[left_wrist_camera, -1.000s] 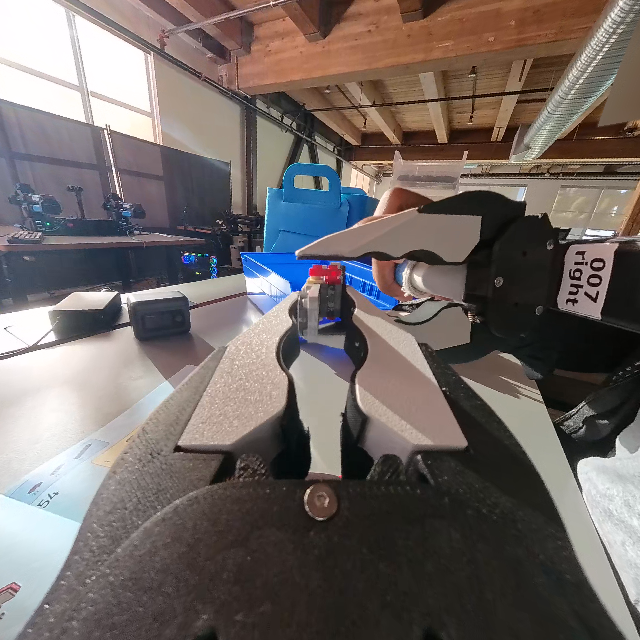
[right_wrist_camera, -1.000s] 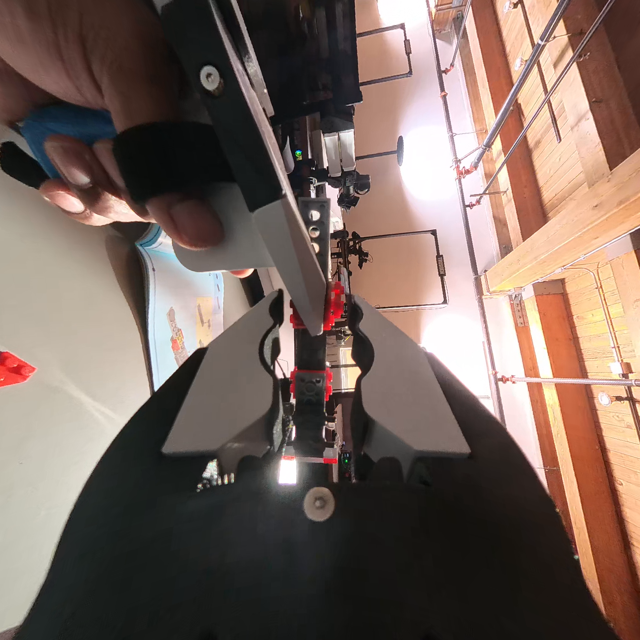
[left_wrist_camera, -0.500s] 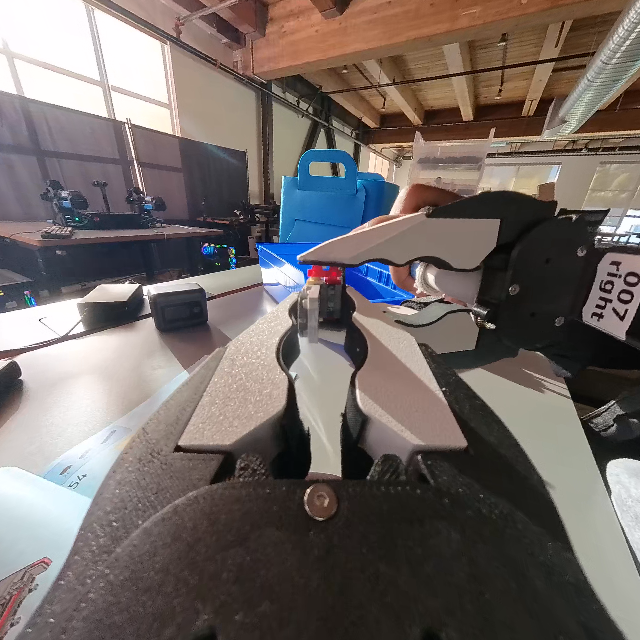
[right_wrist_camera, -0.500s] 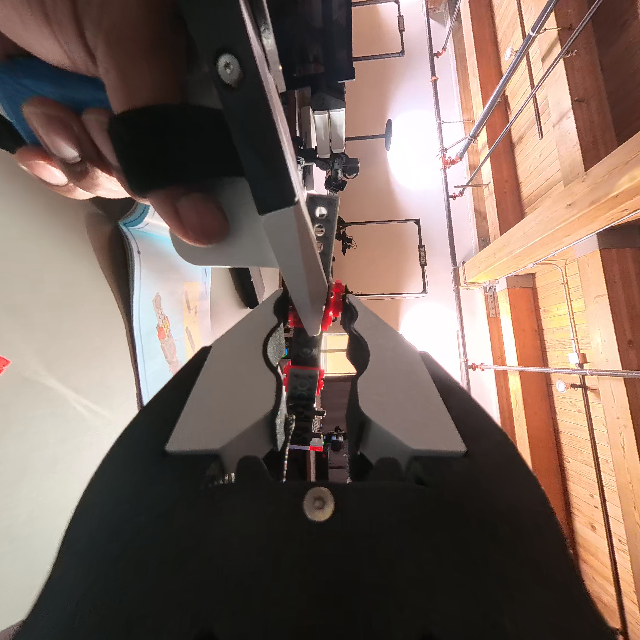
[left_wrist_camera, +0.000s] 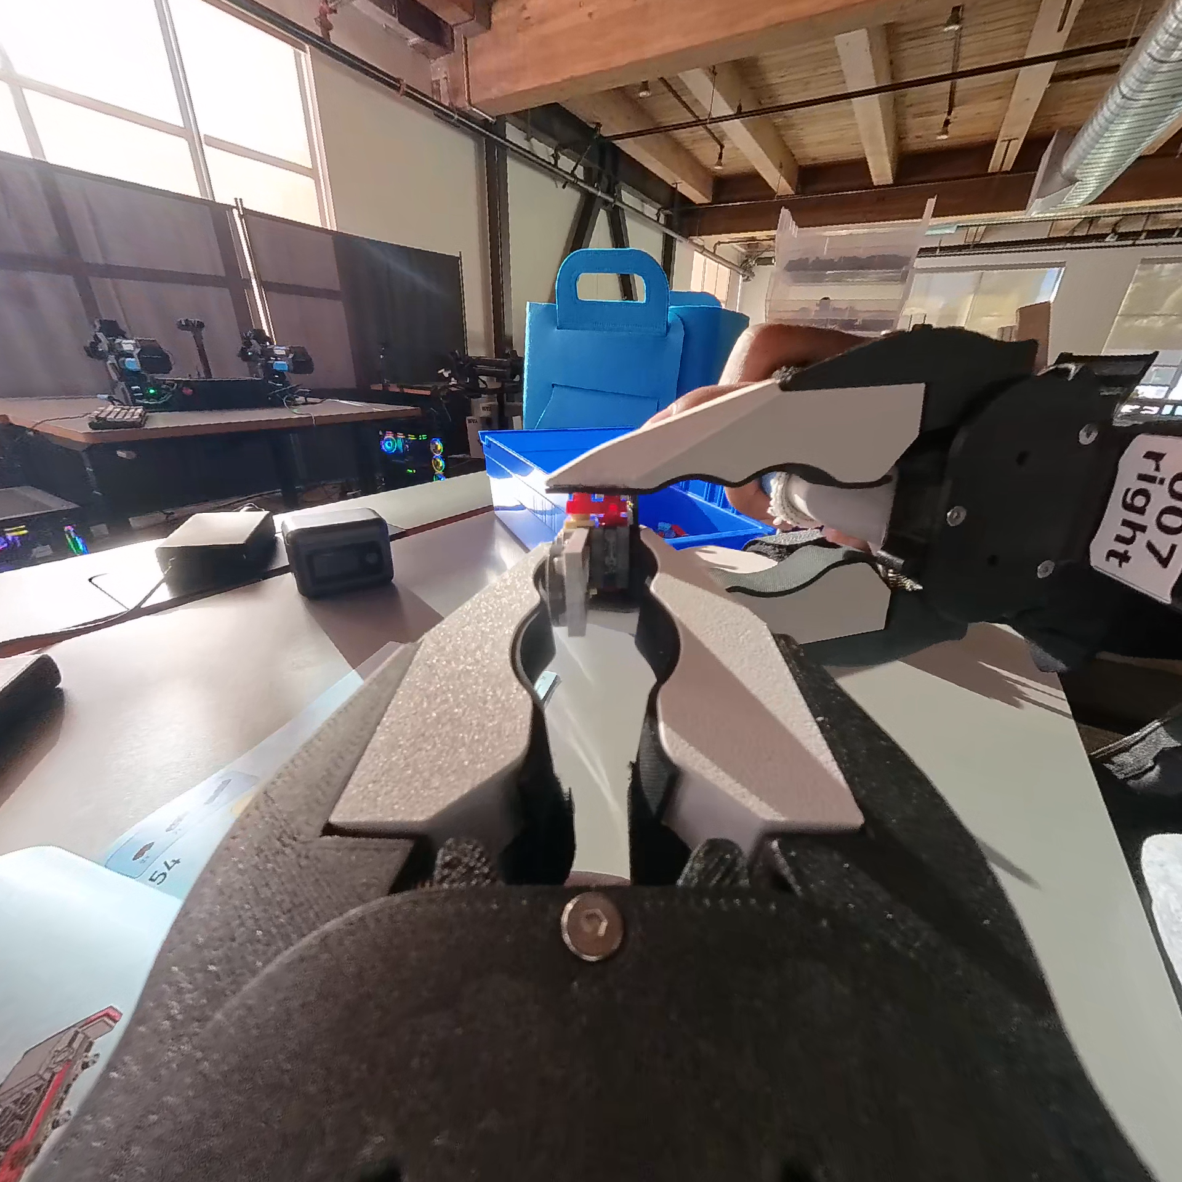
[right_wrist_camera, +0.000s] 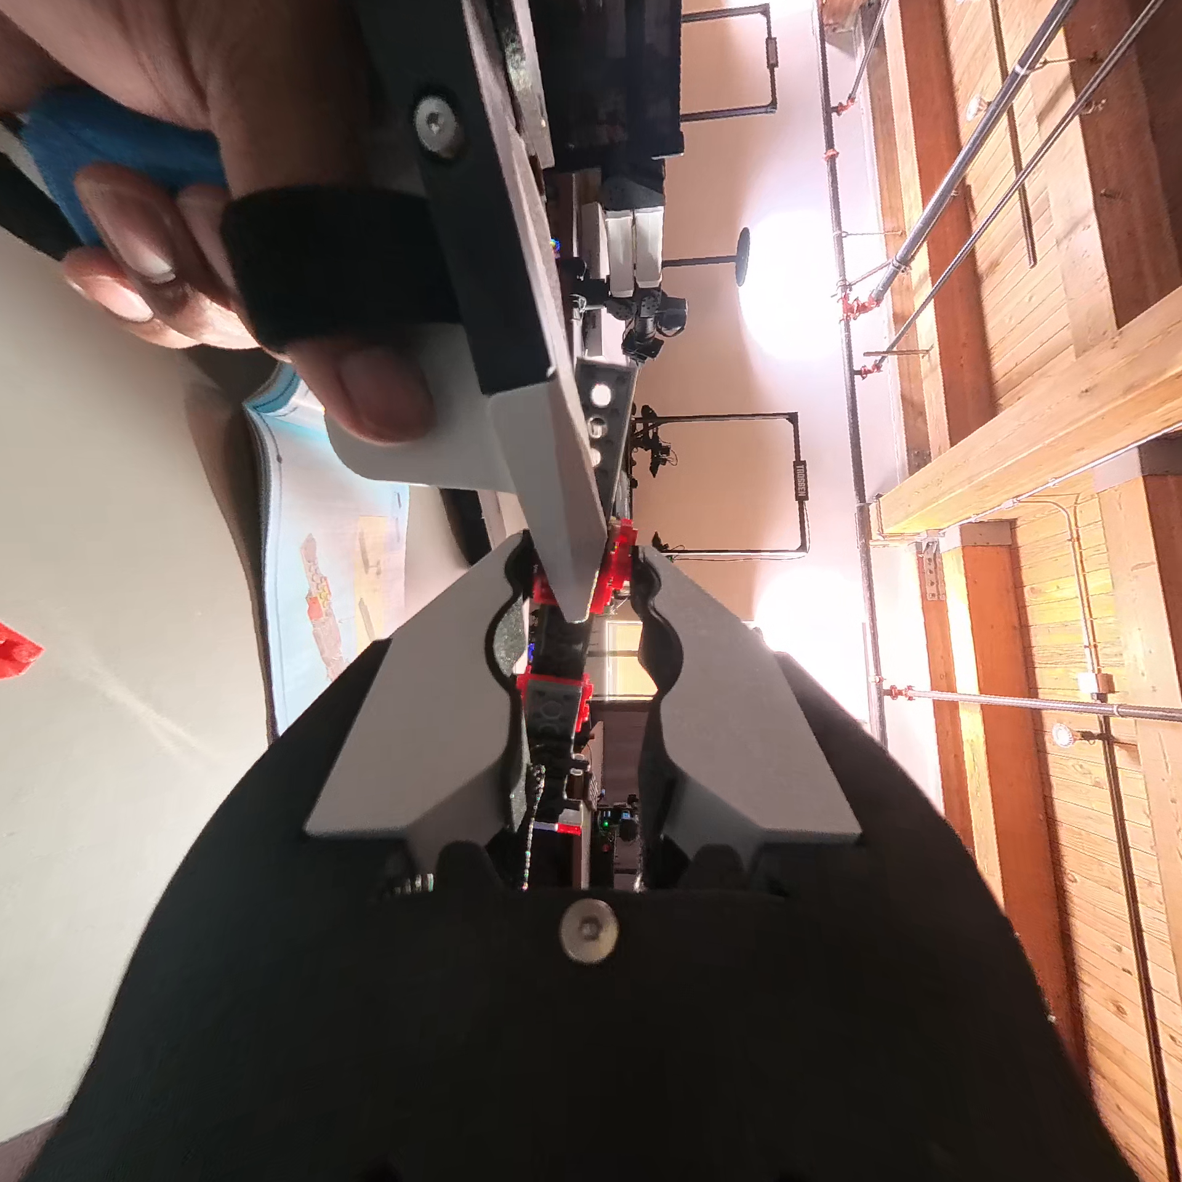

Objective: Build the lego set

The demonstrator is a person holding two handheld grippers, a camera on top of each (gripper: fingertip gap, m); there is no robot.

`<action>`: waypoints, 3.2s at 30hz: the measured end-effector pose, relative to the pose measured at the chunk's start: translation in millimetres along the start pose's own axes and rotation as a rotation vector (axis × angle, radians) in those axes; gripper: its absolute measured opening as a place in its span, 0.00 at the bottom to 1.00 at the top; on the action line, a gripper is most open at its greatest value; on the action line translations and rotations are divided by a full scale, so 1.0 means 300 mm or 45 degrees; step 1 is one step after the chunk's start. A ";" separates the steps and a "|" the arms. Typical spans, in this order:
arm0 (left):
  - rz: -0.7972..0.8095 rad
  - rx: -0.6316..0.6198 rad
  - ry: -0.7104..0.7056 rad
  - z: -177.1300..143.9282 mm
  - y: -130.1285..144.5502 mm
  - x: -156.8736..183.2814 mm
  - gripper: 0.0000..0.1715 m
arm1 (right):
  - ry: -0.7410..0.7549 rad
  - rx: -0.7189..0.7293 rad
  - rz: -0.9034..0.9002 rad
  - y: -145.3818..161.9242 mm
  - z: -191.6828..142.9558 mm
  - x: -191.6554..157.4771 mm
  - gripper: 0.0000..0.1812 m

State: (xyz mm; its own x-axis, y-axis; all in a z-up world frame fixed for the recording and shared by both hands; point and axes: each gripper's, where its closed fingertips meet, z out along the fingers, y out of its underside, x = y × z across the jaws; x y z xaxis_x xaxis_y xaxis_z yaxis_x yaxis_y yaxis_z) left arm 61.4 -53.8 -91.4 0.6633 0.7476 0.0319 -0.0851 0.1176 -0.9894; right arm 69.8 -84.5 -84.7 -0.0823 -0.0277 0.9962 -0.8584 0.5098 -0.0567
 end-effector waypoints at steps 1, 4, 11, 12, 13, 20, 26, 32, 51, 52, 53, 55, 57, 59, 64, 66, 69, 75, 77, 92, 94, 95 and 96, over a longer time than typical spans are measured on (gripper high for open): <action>0.007 -0.007 -0.005 0.000 0.003 -0.001 0.12 | -0.006 -0.002 -0.001 0.002 0.001 -0.002 0.17; 0.044 -0.030 -0.027 0.003 0.010 -0.004 0.12 | -0.030 -0.008 0.008 0.007 0.002 -0.009 0.17; 0.066 -0.045 -0.043 0.004 0.014 -0.006 0.11 | -0.051 -0.010 -0.030 0.012 0.002 -0.013 0.17; 0.070 -0.048 -0.045 0.004 0.015 -0.007 0.11 | -0.054 -0.009 -0.032 0.012 0.003 -0.014 0.17; 0.073 -0.052 -0.046 0.004 0.016 -0.007 0.11 | -0.059 -0.007 -0.030 0.012 0.003 -0.016 0.17; 0.089 -0.050 -0.042 0.003 0.013 -0.002 0.11 | -0.088 0.016 0.006 0.010 0.000 -0.016 0.17; 0.079 -0.047 -0.042 0.008 0.013 0.000 0.12 | -0.067 -0.003 0.016 0.016 -0.001 -0.015 0.17; 0.092 -0.017 -0.042 0.004 -0.002 0.003 0.11 | -0.062 0.028 0.034 0.007 -0.001 -0.006 0.16; -0.086 -0.015 0.005 0.013 0.010 -0.001 0.12 | -0.061 0.002 0.209 0.029 0.001 0.007 0.28; -0.104 -0.010 0.015 0.014 0.009 0.001 0.12 | -0.070 0.007 0.218 0.029 -0.002 0.005 0.27; -0.127 -0.008 0.020 0.014 0.009 0.000 0.12 | -0.079 0.006 0.210 0.030 -0.004 0.000 0.26; -0.178 0.006 0.038 0.010 0.007 -0.003 0.12 | -0.089 -0.004 0.166 0.036 -0.004 -0.014 0.23; -0.228 0.025 0.052 0.004 0.001 -0.010 0.12 | -0.100 -0.003 0.148 0.037 -0.004 -0.027 0.18; -0.249 0.028 0.063 0.002 0.002 -0.011 0.12 | -0.099 0.004 0.139 0.035 -0.004 -0.030 0.15; -0.279 0.018 0.070 0.003 0.008 -0.012 0.12 | -0.087 -0.006 0.123 0.036 -0.002 -0.027 0.16; -0.286 0.017 0.071 0.004 0.010 -0.013 0.12 | -0.092 -0.009 0.127 0.037 -0.002 -0.026 0.17; -0.308 0.020 0.083 0.003 0.009 -0.012 0.12 | -0.093 0.000 0.126 0.035 -0.001 -0.022 0.19; -0.281 0.015 0.123 0.009 0.008 0.013 0.12 | -0.105 0.073 0.087 0.007 -0.004 -0.028 0.17; -0.271 0.006 0.122 0.009 0.012 0.013 0.11 | -0.123 0.089 0.121 0.005 -0.006 -0.031 0.17; -0.217 -0.061 0.090 0.019 0.039 0.013 0.12 | -0.089 0.053 0.159 0.012 0.004 -0.052 0.18; -0.196 -0.077 0.090 0.020 0.044 0.016 0.12 | -0.102 0.055 0.171 0.012 0.004 -0.054 0.17; -0.189 -0.075 0.094 0.020 0.043 0.019 0.12 | -0.109 0.066 0.178 0.010 0.001 -0.053 0.17; -0.187 -0.072 0.096 0.021 0.042 0.021 0.11 | -0.116 0.075 0.191 0.009 -0.001 -0.053 0.17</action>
State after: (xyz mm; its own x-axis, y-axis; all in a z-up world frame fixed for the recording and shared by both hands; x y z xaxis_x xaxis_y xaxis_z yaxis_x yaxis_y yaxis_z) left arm 59.8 -43.6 -102.8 0.7195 0.6738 0.1684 0.0579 0.1835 -0.9813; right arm 68.9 -82.5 -100.5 -0.2550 -0.0341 0.9663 -0.8608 0.4632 -0.2109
